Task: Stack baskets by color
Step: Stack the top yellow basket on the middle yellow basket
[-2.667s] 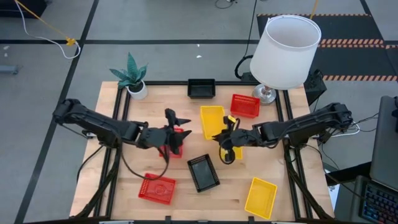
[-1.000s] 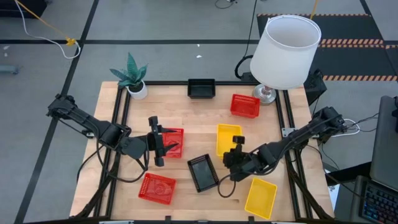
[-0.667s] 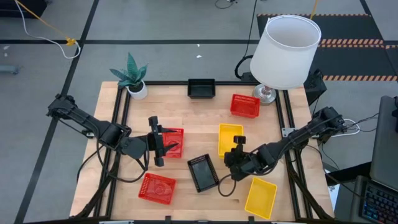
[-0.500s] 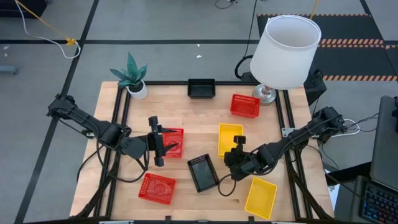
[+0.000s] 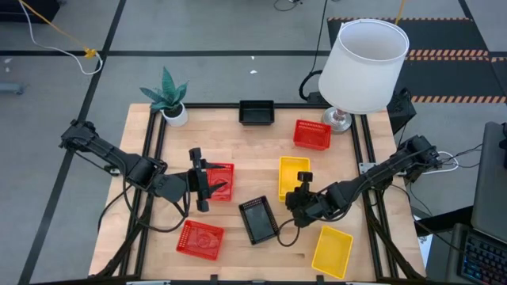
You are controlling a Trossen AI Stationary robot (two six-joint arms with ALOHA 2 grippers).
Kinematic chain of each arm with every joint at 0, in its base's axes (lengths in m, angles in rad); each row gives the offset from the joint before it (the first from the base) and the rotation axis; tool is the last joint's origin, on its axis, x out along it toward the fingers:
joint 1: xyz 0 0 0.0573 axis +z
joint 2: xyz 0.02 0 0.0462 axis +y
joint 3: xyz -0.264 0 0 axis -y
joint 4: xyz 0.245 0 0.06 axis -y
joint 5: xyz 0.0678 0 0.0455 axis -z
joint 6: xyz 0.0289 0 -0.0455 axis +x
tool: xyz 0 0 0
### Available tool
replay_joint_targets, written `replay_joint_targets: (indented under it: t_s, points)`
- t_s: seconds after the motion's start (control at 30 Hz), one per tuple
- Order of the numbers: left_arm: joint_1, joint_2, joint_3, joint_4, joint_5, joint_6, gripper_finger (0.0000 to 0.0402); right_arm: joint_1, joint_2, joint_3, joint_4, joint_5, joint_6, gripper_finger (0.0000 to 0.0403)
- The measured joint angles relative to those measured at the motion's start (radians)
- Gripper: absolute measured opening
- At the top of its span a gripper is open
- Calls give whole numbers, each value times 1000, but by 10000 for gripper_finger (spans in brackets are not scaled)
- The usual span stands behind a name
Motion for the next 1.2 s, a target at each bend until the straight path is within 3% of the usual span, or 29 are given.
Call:
replay_joint_targets:
  t_s: [0.73, 1.2]
  points:
    - [0, 0, 0, 0, 0, 1, 225, -7, 0, -40, 40, -27, -2, 15]
    - [0, 0, 0, 0, 0, 0, 225, -38, 0, -64, 76, -85, 2, 94]
